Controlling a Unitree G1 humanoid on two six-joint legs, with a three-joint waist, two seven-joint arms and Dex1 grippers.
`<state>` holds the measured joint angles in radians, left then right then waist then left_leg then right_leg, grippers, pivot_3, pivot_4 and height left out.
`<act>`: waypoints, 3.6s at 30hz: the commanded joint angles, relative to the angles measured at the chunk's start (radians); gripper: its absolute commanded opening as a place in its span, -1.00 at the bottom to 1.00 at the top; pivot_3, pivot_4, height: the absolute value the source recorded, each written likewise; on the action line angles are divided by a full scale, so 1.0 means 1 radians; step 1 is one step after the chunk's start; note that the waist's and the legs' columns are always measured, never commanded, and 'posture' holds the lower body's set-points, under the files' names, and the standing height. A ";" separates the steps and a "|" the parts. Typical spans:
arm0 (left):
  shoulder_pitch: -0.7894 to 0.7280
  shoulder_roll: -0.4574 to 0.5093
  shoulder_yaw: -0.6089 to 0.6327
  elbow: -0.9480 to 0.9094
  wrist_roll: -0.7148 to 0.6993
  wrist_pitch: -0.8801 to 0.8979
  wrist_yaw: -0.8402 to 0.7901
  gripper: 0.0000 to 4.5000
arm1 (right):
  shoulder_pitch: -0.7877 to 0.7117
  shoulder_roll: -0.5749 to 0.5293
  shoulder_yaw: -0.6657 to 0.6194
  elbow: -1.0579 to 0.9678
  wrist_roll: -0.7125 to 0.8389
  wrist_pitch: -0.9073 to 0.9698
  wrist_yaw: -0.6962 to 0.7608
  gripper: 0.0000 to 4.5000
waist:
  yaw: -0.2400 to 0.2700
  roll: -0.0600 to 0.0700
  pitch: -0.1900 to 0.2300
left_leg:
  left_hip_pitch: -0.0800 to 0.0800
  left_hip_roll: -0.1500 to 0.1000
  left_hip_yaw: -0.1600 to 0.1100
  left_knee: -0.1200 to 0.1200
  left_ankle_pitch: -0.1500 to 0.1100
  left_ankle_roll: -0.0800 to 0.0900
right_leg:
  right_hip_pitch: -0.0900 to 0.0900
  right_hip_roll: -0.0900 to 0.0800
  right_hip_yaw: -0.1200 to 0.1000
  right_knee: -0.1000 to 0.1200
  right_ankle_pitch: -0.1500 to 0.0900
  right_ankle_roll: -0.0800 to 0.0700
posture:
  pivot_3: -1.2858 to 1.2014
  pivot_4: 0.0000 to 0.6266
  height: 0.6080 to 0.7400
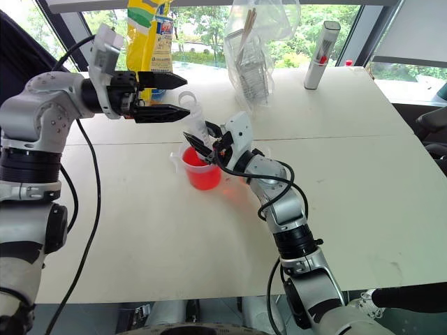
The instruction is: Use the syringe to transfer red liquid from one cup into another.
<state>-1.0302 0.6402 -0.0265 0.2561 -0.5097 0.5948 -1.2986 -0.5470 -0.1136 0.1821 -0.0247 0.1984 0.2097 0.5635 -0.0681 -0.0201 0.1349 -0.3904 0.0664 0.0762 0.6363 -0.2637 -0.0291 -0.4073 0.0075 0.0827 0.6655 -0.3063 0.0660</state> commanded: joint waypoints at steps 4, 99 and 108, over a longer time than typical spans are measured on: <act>-0.010 -0.023 -0.007 -0.021 0.014 0.001 0.008 -0.28 | -0.014 -0.003 0.006 -0.027 -0.005 -0.023 0.008 -0.36 | 0.000 0.000 0.000 | 0.000 0.000 0.000 0.000 0.000 0.000 | 0.000 0.000 0.000 0.000 0.000 0.000 | 0.03 -0.52 0.98; -0.098 -0.022 0.049 0.029 0.011 0.012 0.046 0.69 | -0.091 0.012 -0.006 -0.051 0.061 0.064 0.053 -0.36 | 0.000 0.000 0.000 | 0.000 0.000 0.000 0.000 0.000 0.000 | 0.000 0.000 0.000 0.000 0.000 0.000 | 0.03 -0.52 0.98; -0.092 0.012 0.090 0.040 -0.003 0.028 0.061 0.95 | -0.114 0.005 -0.022 -0.064 0.070 0.075 0.045 -0.36 | 0.000 0.000 0.000 | 0.000 0.000 0.000 0.000 0.000 0.000 | 0.000 0.000 0.000 0.000 0.000 0.000 | 0.03 -0.52 0.98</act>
<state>-1.1086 0.6284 0.0180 0.3108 -0.4947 0.6254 -1.2494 -0.6339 -0.1086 0.1794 -0.0388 0.2512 0.2922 0.6093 -0.0686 -0.0201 0.1349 -0.3903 0.0664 0.0761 0.6366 -0.2635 -0.0293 -0.4071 0.0075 0.0826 0.6657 -0.3062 0.0661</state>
